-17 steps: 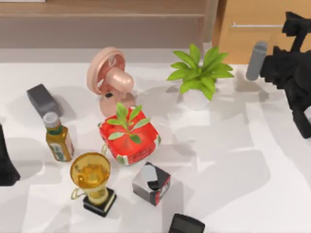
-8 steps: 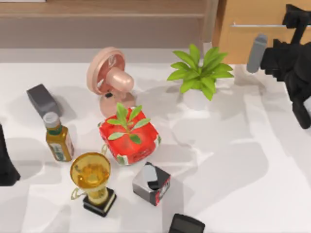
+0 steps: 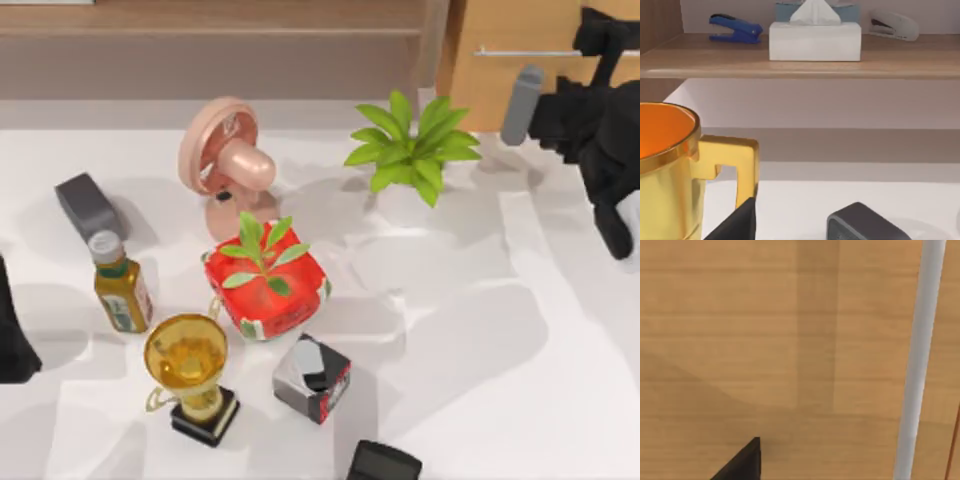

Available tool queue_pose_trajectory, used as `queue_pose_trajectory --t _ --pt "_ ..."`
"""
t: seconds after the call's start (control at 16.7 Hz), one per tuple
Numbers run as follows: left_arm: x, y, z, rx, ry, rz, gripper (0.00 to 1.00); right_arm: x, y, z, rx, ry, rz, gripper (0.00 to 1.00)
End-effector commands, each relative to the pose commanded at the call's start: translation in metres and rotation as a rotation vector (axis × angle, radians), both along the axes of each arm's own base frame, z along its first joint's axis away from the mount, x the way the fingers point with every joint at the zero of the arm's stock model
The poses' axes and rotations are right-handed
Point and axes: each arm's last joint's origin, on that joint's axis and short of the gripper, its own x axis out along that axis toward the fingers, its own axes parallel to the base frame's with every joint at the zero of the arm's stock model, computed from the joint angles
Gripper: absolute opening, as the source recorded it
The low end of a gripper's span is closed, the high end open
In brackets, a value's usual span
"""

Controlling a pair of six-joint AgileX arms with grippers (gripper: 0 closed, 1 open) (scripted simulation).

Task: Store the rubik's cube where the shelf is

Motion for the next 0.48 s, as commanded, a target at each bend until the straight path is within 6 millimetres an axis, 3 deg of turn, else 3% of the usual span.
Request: queue_pose_trajectory --t 0.48 --pt "0.0000 0.0000 0.0000 0.000 0.000 0.000 1.00 0.0000 0.0000 0.0000 0.000 0.000 0.000 0.25"
